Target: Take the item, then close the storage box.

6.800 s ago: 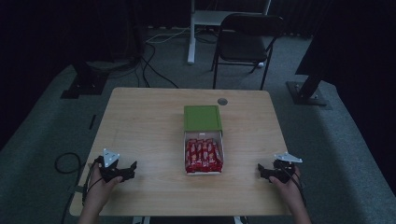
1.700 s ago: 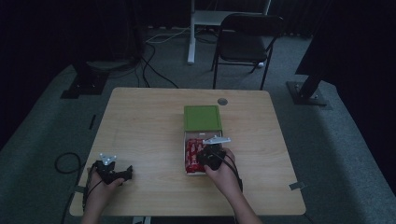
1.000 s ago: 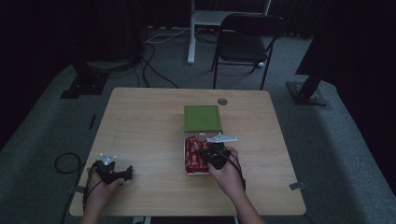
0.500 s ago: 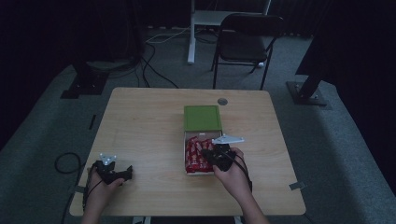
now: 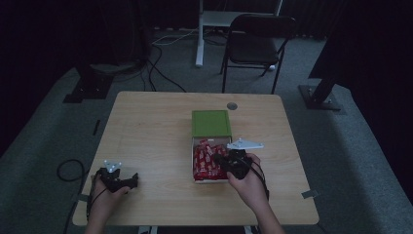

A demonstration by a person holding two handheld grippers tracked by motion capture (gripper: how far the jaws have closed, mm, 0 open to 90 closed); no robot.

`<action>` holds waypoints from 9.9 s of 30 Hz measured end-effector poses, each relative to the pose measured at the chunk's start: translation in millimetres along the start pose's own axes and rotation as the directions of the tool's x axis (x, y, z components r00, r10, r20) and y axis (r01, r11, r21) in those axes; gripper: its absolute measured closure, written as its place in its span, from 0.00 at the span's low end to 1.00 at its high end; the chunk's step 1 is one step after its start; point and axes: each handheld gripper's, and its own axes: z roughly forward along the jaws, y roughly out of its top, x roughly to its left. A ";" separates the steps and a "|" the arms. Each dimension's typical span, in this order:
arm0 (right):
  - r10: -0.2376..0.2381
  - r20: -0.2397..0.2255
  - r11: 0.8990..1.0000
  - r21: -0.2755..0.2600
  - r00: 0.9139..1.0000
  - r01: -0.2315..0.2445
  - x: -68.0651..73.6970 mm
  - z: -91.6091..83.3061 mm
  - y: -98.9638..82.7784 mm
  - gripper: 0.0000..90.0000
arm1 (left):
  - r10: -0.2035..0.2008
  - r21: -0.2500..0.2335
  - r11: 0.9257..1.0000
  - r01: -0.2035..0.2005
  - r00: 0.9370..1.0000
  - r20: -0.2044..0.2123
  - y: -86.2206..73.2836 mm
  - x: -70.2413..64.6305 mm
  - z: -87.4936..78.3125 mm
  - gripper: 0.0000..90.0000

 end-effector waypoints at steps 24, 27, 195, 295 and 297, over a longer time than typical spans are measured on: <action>0.066 0.077 0.993 -0.098 0.995 -0.058 -33.3 -29.9 16.6 0.96 | -0.001 -0.001 1.000 0.001 1.000 0.000 0.0 0.0 0.0 0.03; 0.076 0.099 0.992 -0.109 0.992 -0.065 -41.5 -33.8 15.3 0.96 | -0.001 -0.001 1.000 0.001 1.000 0.000 0.0 0.0 0.0 0.03; 0.027 0.322 1.000 -0.024 0.946 -0.020 -151.4 -6.1 -97.0 0.16 | 0.143 -0.125 0.985 -0.117 0.964 0.223 23.9 -37.6 -17.2 0.06; -0.136 0.015 0.987 -0.081 0.991 0.137 -100.8 9.5 -51.4 0.15 | 0.445 -0.362 0.879 -0.311 0.807 0.389 85.8 -153.8 -7.0 0.05; -0.136 0.017 0.987 -0.082 0.991 0.137 -101.1 10.5 -50.4 0.15 | 0.445 -0.364 0.878 -0.310 0.808 0.386 86.3 -153.6 -6.1 0.05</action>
